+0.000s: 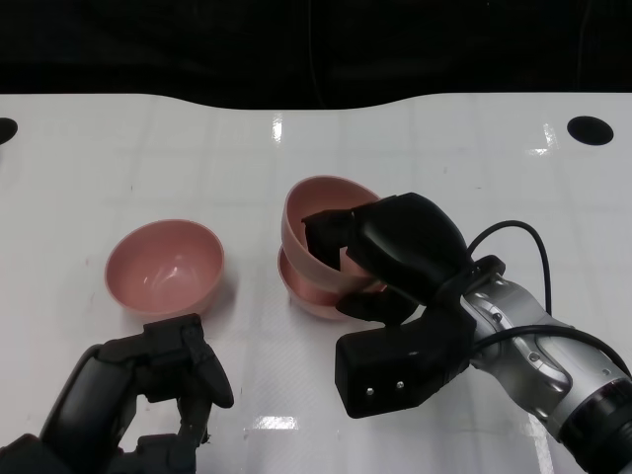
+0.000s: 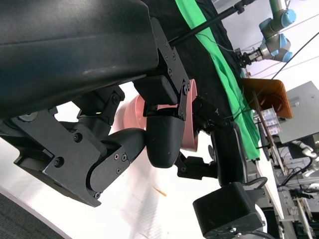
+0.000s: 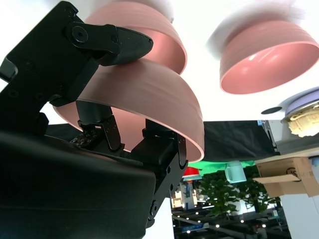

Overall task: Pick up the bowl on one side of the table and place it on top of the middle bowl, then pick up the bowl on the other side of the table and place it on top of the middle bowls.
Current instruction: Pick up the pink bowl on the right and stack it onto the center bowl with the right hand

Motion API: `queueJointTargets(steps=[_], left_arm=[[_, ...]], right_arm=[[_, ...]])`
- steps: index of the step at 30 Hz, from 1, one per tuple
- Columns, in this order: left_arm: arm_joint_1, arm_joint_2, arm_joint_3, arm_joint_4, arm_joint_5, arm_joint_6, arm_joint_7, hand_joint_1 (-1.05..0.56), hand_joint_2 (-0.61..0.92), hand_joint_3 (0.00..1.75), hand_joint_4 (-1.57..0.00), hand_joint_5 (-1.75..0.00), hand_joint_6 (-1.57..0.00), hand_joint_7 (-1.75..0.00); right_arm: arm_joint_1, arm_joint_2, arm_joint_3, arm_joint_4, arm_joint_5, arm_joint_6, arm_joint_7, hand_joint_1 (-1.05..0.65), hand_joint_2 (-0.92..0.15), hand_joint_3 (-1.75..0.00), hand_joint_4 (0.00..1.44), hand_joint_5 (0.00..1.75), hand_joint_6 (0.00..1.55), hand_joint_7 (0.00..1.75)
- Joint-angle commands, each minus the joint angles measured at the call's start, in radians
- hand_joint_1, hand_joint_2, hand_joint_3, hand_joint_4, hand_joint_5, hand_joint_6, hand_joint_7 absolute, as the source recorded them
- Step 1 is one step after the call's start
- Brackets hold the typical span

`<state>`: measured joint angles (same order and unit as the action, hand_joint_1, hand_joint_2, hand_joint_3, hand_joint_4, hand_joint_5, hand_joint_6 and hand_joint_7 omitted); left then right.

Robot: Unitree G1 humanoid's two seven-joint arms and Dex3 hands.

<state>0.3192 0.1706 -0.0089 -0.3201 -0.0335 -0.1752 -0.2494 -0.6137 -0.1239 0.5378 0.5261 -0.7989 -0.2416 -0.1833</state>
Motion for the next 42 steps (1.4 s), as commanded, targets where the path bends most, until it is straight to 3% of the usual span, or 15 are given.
queueJointTargets(steps=[1, 3, 4, 5, 6, 9, 15, 19, 27, 42], left_arm=[[0.008, 0.005, 0.006, -0.008, 0.002, 0.008, 0.009, -0.14, 0.4, 1.37, -0.85, -1.75, -0.82, -1.5], [0.007, 0.005, 0.005, -0.01, 0.002, 0.011, 0.009, -0.14, 0.4, 1.38, -0.85, -1.75, -0.82, -1.5], [0.007, 0.004, 0.005, -0.011, 0.001, 0.013, 0.009, -0.14, 0.4, 1.38, -0.85, -1.75, -0.82, -1.5], [0.008, 0.003, 0.004, -0.013, 0.001, 0.016, 0.009, -0.14, 0.4, 1.37, -0.85, -1.75, -0.82, -1.5], [0.009, 0.003, 0.003, -0.014, 0.001, 0.017, 0.009, -0.14, 0.4, 1.37, -0.85, -1.75, -0.82, -1.5], [0.009, 0.004, 0.005, -0.014, 0.002, 0.014, 0.009, -0.14, 0.4, 1.38, -0.85, -1.75, -0.82, -1.5], [0.003, 0.004, 0.005, -0.008, 0.007, 0.009, 0.01, -0.14, 0.39, 1.38, -0.85, -1.75, -0.82, -1.51], [0.002, 0.001, 0.001, -0.008, 0.016, 0.01, 0.013, -0.14, 0.39, 1.38, -0.84, -1.75, -0.82, -1.51], [0.001, -0.004, 0.001, -0.004, 0.017, 0.004, 0.008, -0.13, 0.4, 1.38, -0.85, -1.75, -0.82, -1.52], [-0.002, -0.005, 0.003, 0.002, 0.023, 0.003, 0.01, -0.13, 0.39, 1.39, -0.85, -1.75, -0.82, -1.52]], right_arm=[[-0.02, -0.006, 0.001, 0.003, 0.002, -0.003, 0.002, -0.21, -0.47, -0.93, 0.97, 1.75, 0.68, 1.75], [-0.023, -0.005, 0.003, 0.016, 0.001, 0.001, 0.004, -0.21, -0.47, -0.93, 0.97, 1.75, 0.68, 1.75], [-0.024, -0.004, 0.004, 0.025, 0.002, 0.005, 0.009, -0.26, -0.58, -0.63, 0.89, 1.48, 0.77, 1.15], [-0.026, -0.005, 0.009, 0.028, -0.003, 0.018, 0.028, -0.3, -0.69, -0.39, 0.88, 1.21, 0.86, 0.75], [-0.03, -0.01, 0.015, 0.027, -0.008, 0.03, 0.05, -0.35, -0.82, -0.2, 0.83, 0.84, 0.87, 0.37], [-0.04, -0.019, 0.036, 0.013, -0.028, 0.077, 0.125, -0.45, -0.91, -0.13, 0.68, 0.39, 0.77, 0.05], [-0.064, -0.046, 0.094, 0.004, -0.116, 0.153, 0.235, -0.64, -0.92, -0.28, 0.35, 0.13, 0.46, 0.0], [-0.062, -0.057, 0.114, -0.018, -0.139, 0.189, 0.311, -0.73, -0.92, -0.35, 0.22, 0.07, 0.32, 0.0], [-0.018, -0.068, 0.098, -0.088, -0.133, 0.224, 0.332, -0.8, -0.92, -0.4, 0.16, 0.04, 0.22, 0.0], [0.16, -0.076, -0.02, -0.316, -0.036, 0.19, 0.182, -0.74, -0.92, -0.43, 0.13, 0.07, 0.11, 0.0]])
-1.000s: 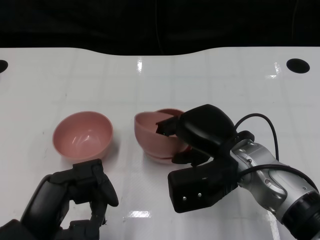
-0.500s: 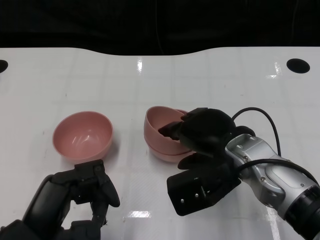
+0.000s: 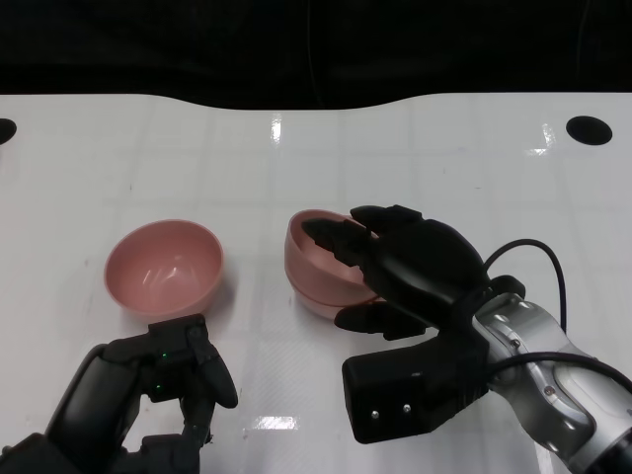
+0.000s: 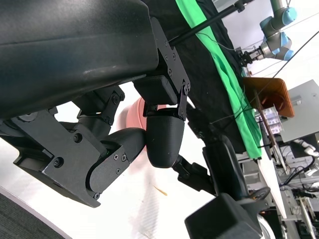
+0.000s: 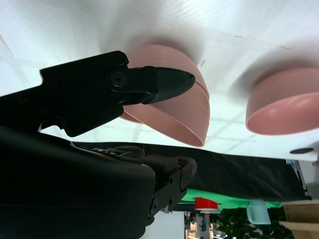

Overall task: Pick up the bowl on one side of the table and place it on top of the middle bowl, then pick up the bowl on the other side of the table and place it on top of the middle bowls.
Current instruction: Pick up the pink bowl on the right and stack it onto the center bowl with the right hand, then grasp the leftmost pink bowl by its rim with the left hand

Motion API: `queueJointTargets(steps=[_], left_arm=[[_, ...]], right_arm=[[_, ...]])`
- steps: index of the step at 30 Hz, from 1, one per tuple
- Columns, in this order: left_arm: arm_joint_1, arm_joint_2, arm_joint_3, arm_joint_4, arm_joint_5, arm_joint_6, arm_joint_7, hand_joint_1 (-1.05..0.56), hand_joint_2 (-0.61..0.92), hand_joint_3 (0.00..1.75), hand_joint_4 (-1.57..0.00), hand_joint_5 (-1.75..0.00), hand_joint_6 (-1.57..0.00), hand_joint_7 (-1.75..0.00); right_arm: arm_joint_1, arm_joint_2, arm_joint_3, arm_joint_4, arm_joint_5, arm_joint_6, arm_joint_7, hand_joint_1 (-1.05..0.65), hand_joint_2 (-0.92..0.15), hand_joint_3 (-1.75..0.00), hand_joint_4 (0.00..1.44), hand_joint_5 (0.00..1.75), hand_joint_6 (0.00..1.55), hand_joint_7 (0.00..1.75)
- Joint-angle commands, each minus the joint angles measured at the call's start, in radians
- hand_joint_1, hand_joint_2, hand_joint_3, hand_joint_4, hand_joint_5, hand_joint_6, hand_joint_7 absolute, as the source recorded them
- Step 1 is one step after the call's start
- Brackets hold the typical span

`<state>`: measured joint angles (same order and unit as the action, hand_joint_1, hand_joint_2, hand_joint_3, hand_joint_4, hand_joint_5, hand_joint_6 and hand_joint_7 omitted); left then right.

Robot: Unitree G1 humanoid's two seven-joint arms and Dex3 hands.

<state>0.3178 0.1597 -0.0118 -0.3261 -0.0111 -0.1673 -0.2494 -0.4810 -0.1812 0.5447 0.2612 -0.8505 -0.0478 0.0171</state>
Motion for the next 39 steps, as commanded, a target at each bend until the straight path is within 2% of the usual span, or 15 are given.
queueJointTargets(steps=[1, 9, 10, 12, 14, 16, 18, 25, 28, 29, 31, 33, 37, 38, 39], left_arm=[[-0.001, 0.005, 0.006, 0.008, 0.001, -0.006, 0.011, -0.13, 0.39, 1.39, -0.85, -1.75, -0.82, -1.52], [-0.005, 0.007, 0.008, 0.009, -0.007, -0.005, 0.005, -0.13, 0.4, 1.39, -0.85, -1.75, -0.82, -1.52], [-0.005, 0.007, 0.009, 0.009, -0.01, -0.004, 0.003, -0.13, 0.4, 1.39, -0.85, -1.75, -0.82, -1.52], [-0.007, 0.006, 0.01, 0.011, -0.017, -0.002, 0.001, -0.13, 0.4, 1.39, -0.85, -1.75, -0.81, -1.52], [-0.009, 0.006, 0.009, 0.015, -0.019, -0.005, -0.001, -0.13, 0.4, 1.38, -0.84, -1.75, -0.81, -1.51], [-0.01, 0.007, 0.01, 0.019, -0.019, -0.007, -0.001, -0.13, 0.4, 1.38, -0.84, -1.74, -0.82, -1.5], [-0.011, 0.007, 0.012, 0.021, -0.019, -0.008, 0.0, -0.12, 0.4, 1.37, -0.84, -1.72, -0.83, -1.47], [-0.012, 0.008, 0.012, 0.022, -0.019, -0.009, 0.0, -0.12, 0.41, 1.37, -0.85, -1.72, -0.84, -1.46], [-0.006, -0.002, 0.024, 0.023, -0.038, -0.004, 0.007, -0.11, 0.43, 1.31, -0.81, -1.63, -0.81, -1.38], [-0.005, -0.006, 0.029, 0.025, -0.044, -0.004, 0.011, -0.12, 0.51, 1.16, -0.77, -1.5, -0.79, -1.23], [-0.005, -0.009, 0.035, 0.027, -0.048, -0.005, 0.015, -0.12, 0.57, 1.05, -0.75, -1.42, -0.78, -1.13], [-0.006, -0.01, 0.036, 0.027, -0.048, -0.005, 0.014, -0.12, 0.58, 1.02, -0.75, -1.4, -0.78, -1.11], [-0.006, -0.011, 0.036, 0.028, -0.047, -0.005, 0.013, -0.12, 0.59, 1.0, -0.75, -1.39, -0.78, -1.09], [-0.006, -0.013, 0.042, 0.021, -0.052, 0.003, 0.017, -0.13, 0.58, 0.99, -0.72, -1.37, -0.74, -1.07], [-0.006, -0.015, 0.046, 0.017, -0.055, 0.009, 0.021, -0.15, 0.61, 0.92, -0.68, -1.32, -0.69, -0.97]], right_arm=[[0.038, -0.021, -0.033, -0.071, 0.017, -0.001, -0.017, -0.73, -0.92, -0.42, 0.14, 0.08, 0.12, 0.01], [0.144, -0.063, -0.103, -0.23, 0.086, -0.013, 0.026, -0.63, -0.92, -0.21, 0.2, 0.2, 0.18, 0.04], [0.158, -0.07, -0.112, -0.245, 0.096, -0.023, 0.021, -0.6, -0.92, -0.17, 0.23, 0.24, 0.22, 0.06], [0.187, -0.084, -0.13, -0.27, 0.112, -0.046, 0.008, -0.56, -0.92, -0.13, 0.16, 0.5, 0.3, 0.08], [0.212, -0.095, -0.148, -0.287, 0.122, -0.072, -0.008, -0.5, -0.92, -0.08, 0.2, 0.7, 0.46, 0.15], [0.246, -0.1, -0.17, -0.307, 0.145, -0.098, -0.025, -0.47, -0.92, -0.06, 0.26, 0.78, 0.54, 0.19], [0.281, -0.102, -0.194, -0.326, 0.171, -0.125, -0.039, -0.41, -0.91, -0.05, 0.39, 0.87, 0.65, 0.24], [0.294, -0.097, -0.21, -0.329, 0.174, -0.145, -0.038, -0.38, -0.92, -0.03, 0.43, 0.9, 0.69, 0.26], [0.416, -0.093, -0.273, -0.371, 0.279, -0.276, -0.129, -0.26, -0.91, -0.06, 0.61, 1.12, 0.82, 0.44], [0.445, -0.094, -0.289, -0.381, 0.312, -0.308, -0.14, -0.18, -0.86, -0.2, 0.66, 1.31, 0.82, 0.62], [0.466, -0.094, -0.304, -0.384, 0.338, -0.337, -0.14, -0.13, -0.6, -0.72, 0.67, 1.42, 0.77, 0.82], [0.469, -0.091, -0.31, -0.382, 0.34, -0.348, -0.137, -0.12, -0.53, -0.87, 0.68, 1.44, 0.76, 0.87], [0.472, -0.085, -0.318, -0.379, 0.338, -0.356, -0.13, -0.11, -0.49, -0.94, 0.68, 1.45, 0.76, 0.89], [0.487, -0.092, -0.331, -0.379, 0.379, -0.379, -0.12, -0.1, -0.48, -0.99, 0.7, 1.47, 0.78, 0.91], [0.498, -0.098, -0.342, -0.378, 0.411, -0.396, -0.111, -0.07, -0.43, -1.15, 0.76, 1.52, 0.83, 0.96]])
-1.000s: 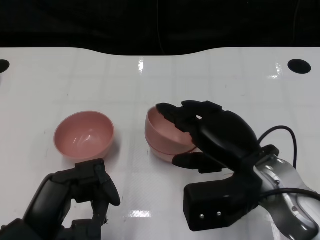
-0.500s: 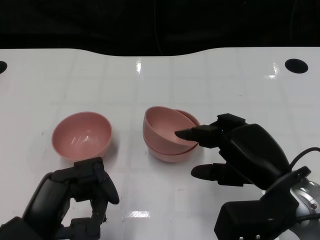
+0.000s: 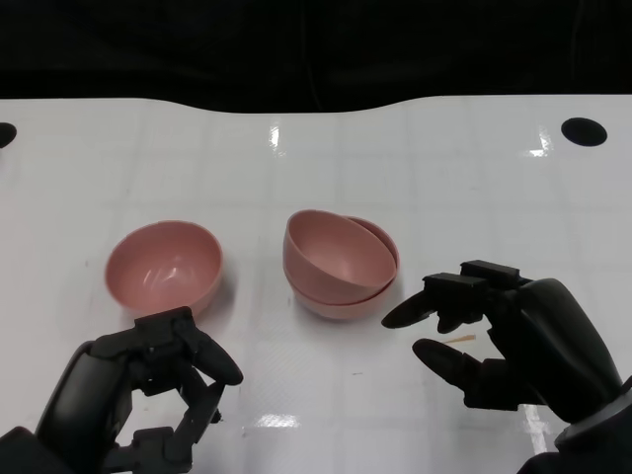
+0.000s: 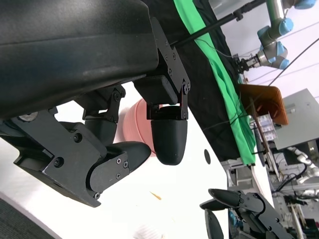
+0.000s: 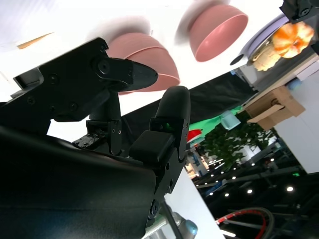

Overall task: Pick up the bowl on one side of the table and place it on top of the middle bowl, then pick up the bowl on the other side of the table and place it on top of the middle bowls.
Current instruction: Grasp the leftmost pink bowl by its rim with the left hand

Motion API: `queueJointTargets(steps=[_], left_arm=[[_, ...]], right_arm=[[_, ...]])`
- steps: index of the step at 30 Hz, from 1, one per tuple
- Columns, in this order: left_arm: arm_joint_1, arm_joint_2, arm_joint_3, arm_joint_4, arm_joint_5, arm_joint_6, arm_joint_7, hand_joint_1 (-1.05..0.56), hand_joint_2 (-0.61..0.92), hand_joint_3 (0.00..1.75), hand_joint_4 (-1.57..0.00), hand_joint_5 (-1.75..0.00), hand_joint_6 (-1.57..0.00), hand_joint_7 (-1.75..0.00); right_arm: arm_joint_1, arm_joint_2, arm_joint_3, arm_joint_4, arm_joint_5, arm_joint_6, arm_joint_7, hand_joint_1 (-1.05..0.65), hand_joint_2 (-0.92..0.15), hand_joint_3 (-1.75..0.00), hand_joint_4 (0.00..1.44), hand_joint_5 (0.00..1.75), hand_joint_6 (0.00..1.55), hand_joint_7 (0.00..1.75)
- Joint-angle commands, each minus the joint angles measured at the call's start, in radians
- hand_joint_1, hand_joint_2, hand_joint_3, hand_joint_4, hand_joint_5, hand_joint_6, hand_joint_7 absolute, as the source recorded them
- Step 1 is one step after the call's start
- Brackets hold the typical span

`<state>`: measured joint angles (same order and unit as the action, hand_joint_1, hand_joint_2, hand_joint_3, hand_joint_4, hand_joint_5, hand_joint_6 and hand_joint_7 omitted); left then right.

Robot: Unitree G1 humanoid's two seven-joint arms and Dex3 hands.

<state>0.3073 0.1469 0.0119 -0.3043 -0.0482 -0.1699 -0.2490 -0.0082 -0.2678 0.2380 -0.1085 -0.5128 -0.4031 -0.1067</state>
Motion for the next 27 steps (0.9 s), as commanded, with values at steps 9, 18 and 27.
queueJointTargets(steps=[9, 18, 27], left_arm=[[0.004, -0.005, 0.028, -0.012, -0.02, 0.021, 0.023, -0.17, 0.67, 0.78, -0.63, -1.26, -0.67, -0.81], [0.004, -0.006, 0.029, -0.012, -0.02, 0.023, 0.022, -0.17, 0.67, 0.76, -0.63, -1.26, -0.67, -0.8], [-0.008, -0.019, 0.065, 0.046, 0.006, -0.098, 0.059, -0.07, 0.55, 1.07, -0.65, -1.49, -0.72, -0.85]], right_arm=[[0.038, -0.008, -0.061, -0.002, 0.114, -0.076, 0.042, -0.04, -0.36, -1.35, 0.81, 1.57, 0.88, 1.02], [0.039, -0.005, -0.064, -0.001, 0.113, -0.078, 0.047, -0.04, -0.35, -1.36, 0.81, 1.57, 0.88, 1.02], [0.041, -0.002, -0.052, 0.001, 0.165, -0.003, 0.134, -0.04, -0.07, -1.74, 1.01, 1.74, 0.83, 1.62]])
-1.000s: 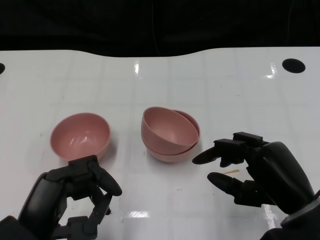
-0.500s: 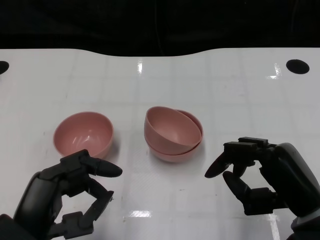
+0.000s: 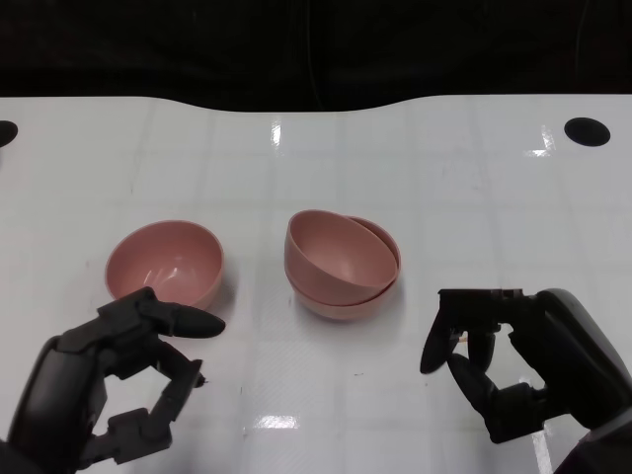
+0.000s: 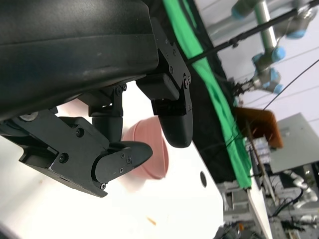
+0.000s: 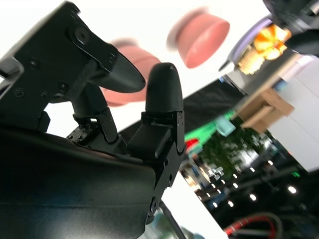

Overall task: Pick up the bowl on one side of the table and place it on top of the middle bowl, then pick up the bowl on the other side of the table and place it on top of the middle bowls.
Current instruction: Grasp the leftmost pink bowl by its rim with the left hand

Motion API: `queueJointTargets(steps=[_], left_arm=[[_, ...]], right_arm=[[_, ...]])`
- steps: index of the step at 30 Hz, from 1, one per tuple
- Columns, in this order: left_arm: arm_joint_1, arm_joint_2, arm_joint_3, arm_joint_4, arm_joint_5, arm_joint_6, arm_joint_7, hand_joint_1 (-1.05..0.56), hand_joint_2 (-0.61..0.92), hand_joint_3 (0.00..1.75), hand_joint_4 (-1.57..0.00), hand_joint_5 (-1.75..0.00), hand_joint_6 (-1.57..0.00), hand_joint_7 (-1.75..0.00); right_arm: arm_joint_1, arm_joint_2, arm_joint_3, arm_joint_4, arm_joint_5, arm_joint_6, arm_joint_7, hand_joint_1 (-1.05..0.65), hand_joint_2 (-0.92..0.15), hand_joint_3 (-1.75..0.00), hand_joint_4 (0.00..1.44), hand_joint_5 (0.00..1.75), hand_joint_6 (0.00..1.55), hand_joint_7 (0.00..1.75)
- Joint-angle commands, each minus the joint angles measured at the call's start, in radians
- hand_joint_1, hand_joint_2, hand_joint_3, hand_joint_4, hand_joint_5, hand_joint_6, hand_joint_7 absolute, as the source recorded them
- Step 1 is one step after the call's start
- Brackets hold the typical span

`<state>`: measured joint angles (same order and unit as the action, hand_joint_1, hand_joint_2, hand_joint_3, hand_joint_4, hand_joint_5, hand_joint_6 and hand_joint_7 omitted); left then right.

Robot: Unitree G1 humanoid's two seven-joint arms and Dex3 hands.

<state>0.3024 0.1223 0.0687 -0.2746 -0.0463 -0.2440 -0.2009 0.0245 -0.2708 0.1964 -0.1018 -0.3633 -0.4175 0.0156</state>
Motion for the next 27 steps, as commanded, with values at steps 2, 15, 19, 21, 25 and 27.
queueJointTargets(steps=[2, 15, 19, 21, 25, 27], left_arm=[[-0.003, 0.005, 0.008, 0.02, 0.004, -0.029, 0.011, -0.07, 0.54, 1.08, -0.65, -1.49, -0.72, -0.85], [-0.004, 0.031, 0.026, -0.017, 0.085, 0.005, 0.031, -0.16, 0.66, 0.78, -0.61, -1.31, -0.69, -0.8], [-0.005, 0.045, 0.033, -0.036, 0.148, 0.017, 0.054, -0.21, 0.81, 0.42, -0.6, -1.2, -0.7, -0.68], [-0.003, 0.05, 0.034, -0.047, 0.166, 0.032, 0.062, -0.25, 0.89, 0.24, -0.58, -1.17, -0.7, -0.61], [-0.006, 0.072, 0.035, -0.069, 0.24, 0.038, 0.076, -0.29, 0.92, 0.14, -0.55, -1.09, -0.66, -0.51], [-0.007, 0.082, 0.033, -0.096, 0.29, 0.064, 0.079, -0.32, 0.92, 0.1, -0.52, -1.0, -0.64, -0.41]], right_arm=[[0.009, 0.003, -0.012, -0.007, 0.016, 0.013, 0.015, -0.04, -0.07, -1.75, 1.01, 1.75, 0.83, 1.62], [0.015, 0.012, -0.004, -0.009, 0.01, 0.024, 0.032, -0.04, -0.08, -1.75, 1.0, 1.75, 0.83, 1.63], [0.019, 0.016, -0.001, -0.02, 0.001, 0.035, 0.037, -0.04, -0.08, -1.75, 1.0, 1.75, 0.83, 1.63], [0.02, 0.017, 0.0, -0.024, -0.001, 0.039, 0.039, -0.04, -0.08, -1.75, 1.0, 1.75, 0.83, 1.62], [0.022, 0.02, 0.002, -0.032, 0.002, 0.048, 0.046, -0.04, -0.08, -1.75, 0.99, 1.75, 0.83, 1.62], [0.023, 0.022, 0.003, -0.036, 0.001, 0.055, 0.048, -0.04, -0.08, -1.74, 0.99, 1.75, 0.83, 1.62]])
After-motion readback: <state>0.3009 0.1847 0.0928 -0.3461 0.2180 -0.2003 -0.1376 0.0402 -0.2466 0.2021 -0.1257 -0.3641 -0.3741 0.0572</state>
